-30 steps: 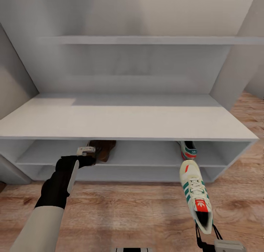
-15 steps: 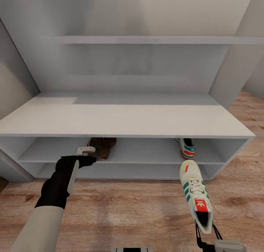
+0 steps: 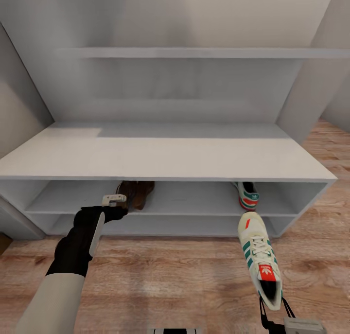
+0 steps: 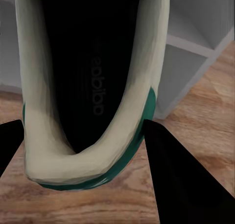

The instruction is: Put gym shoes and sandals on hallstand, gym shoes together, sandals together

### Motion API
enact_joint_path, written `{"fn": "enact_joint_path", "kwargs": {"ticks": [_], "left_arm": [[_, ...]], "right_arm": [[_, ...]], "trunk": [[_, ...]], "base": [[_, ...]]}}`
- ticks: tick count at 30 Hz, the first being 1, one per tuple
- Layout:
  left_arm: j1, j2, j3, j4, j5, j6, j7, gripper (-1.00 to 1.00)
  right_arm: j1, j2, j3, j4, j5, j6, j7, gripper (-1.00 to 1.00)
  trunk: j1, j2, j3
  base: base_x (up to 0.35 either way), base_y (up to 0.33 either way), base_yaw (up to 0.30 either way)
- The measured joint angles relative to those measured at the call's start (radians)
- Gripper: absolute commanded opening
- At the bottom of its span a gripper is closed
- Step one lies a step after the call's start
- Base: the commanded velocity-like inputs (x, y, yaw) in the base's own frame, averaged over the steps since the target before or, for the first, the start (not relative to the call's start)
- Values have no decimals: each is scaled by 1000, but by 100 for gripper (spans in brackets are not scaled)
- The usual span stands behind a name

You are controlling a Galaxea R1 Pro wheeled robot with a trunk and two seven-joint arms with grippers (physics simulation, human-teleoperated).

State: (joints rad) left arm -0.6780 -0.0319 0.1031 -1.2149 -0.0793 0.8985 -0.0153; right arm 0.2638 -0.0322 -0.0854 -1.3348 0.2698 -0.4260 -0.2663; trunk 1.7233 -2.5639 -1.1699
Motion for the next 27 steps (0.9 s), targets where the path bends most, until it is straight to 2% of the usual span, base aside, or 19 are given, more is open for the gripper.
{"fn": "enact_joint_path", "kwargs": {"ticks": [10, 27], "left_arm": [[0, 1, 0, -1, 1, 0, 0, 100], [0, 1, 0, -2, 1, 0, 0, 100]], "right_arm": [[0, 0, 0, 2, 0, 0, 0, -100], [-4, 5, 4, 5, 6, 3, 3, -100]], "trunk": [[0, 0, 0], [0, 0, 0]], "base": [[-181, 0, 0], [-32, 0, 0]]}}
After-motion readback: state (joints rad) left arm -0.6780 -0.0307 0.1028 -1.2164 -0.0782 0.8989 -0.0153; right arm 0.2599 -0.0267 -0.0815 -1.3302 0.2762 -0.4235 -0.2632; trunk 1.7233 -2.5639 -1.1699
